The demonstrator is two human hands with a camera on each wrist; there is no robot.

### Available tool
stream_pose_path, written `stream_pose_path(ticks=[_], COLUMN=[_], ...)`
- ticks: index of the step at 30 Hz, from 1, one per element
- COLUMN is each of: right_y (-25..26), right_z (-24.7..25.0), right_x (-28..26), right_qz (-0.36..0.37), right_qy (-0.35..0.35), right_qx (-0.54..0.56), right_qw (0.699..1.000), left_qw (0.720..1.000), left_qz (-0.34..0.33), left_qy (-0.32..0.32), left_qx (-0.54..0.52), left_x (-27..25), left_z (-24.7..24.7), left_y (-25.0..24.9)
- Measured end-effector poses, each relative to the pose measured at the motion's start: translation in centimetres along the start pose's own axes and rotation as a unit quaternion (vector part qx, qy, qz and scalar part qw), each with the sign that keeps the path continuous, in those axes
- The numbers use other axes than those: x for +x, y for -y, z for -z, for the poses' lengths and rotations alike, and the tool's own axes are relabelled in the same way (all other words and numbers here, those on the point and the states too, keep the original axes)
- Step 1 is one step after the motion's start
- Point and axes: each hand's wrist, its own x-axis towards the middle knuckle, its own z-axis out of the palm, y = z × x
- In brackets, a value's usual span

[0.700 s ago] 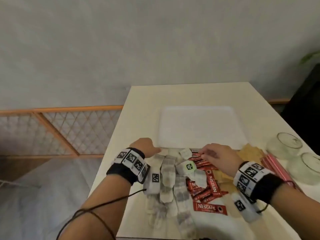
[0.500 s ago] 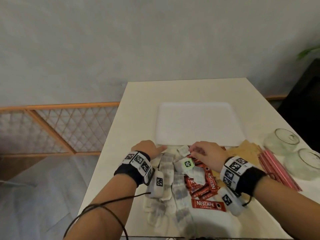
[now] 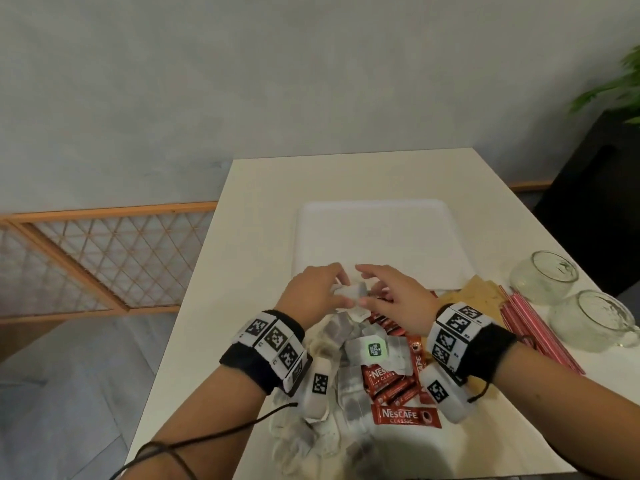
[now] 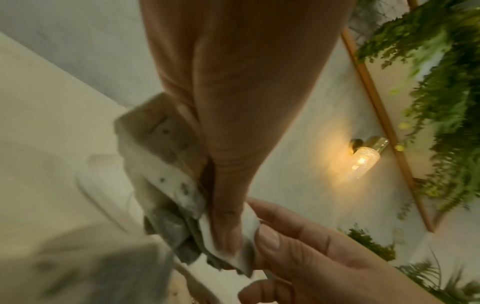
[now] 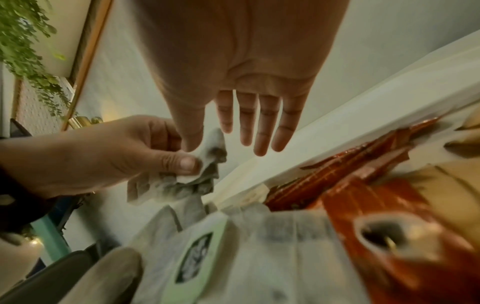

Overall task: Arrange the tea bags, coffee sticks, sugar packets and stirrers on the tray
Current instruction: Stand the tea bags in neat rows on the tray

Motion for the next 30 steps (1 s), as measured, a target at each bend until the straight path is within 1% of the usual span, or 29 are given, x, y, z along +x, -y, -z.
stream_pose_path(ticks=[2, 4, 7, 10, 13, 15, 17, 18, 19, 20, 22, 23, 24, 26, 27, 28, 30], right_y=[0.2, 0.1, -0.5, -1.0, -1.2, -1.2, -1.6, -1.8, -1.9, -2.0, -1.7, -1.5, -1.3, -1.1, -1.1, -1.1, -1.2], right_z=[0.4, 0.8, 1.4, 2.1, 2.7, 2.8, 2.9, 3.0, 3.1, 3.2, 3.3, 3.3, 3.2, 2.9, 2.8, 2.7, 2.9], right_x=[0.1, 0.1, -0.4, -0.9, -1.0, -0.9, -0.5, -0.3, -0.1, 0.2, 0.9, 1.2, 1.5, 2.4, 2.8, 3.2, 4.0], right_qz=[0.013, 0.013, -0.021, -0.040, -0.062, -0.068, -0.078, -0.079, -0.076, -0.078, -0.083, -0.086, -0.089, -0.091, -0.094, -0.100, -0.114], right_qy=[0.025, 0.046, 0.053, 0.023, -0.009, -0.034, -0.060, -0.072, -0.082, -0.091, -0.104, -0.110, -0.116, -0.130, -0.139, -0.148, -0.166], right_qx=[0.020, 0.055, 0.116, 0.135, 0.137, 0.158, 0.203, 0.225, 0.242, 0.255, 0.276, 0.285, 0.292, 0.282, 0.269, 0.255, 0.239], right_qw=[0.999, 0.997, 0.992, 0.990, 0.989, 0.985, 0.974, 0.969, 0.964, 0.960, 0.952, 0.949, 0.945, 0.946, 0.949, 0.950, 0.950], left_qw=[0.998, 0.995, 0.990, 0.987, 0.986, 0.978, 0.964, 0.952, 0.936, 0.920, 0.887, 0.865, 0.841, 0.791, 0.771, 0.761, 0.752], left_qz=[-0.057, -0.087, -0.102, -0.103, -0.066, -0.013, 0.047, 0.074, 0.093, 0.096, 0.055, 0.039, 0.040, 0.069, 0.085, 0.097, 0.120], left_qy=[0.018, 0.036, 0.049, 0.032, -0.004, -0.030, -0.047, -0.039, -0.016, 0.022, 0.105, 0.131, 0.140, 0.120, 0.103, 0.088, 0.059], left_qx=[-0.005, -0.030, -0.082, -0.117, -0.155, -0.208, -0.258, -0.296, -0.340, -0.378, -0.446, -0.483, -0.522, -0.596, -0.623, -0.635, -0.646], left_x=[0.7, 1.5, 2.4, 3.2, 4.3, 5.0, 5.5, 5.5, 5.5, 5.4, 5.0, 4.8, 4.7, 4.9, 5.4, 5.7, 6.5], left_z=[0.1, 0.0, -0.7, -1.4, -2.2, -2.6, -2.7, -2.5, -2.5, -2.4, -2.3, -2.5, -2.7, -3.1, -3.3, -3.4, -3.3], left_y=[-1.1, -1.9, -2.3, -2.7, -2.8, -2.8, -2.8, -2.8, -2.9, -2.9, -3.5, -3.8, -4.2, -4.6, -4.6, -4.5, -4.2])
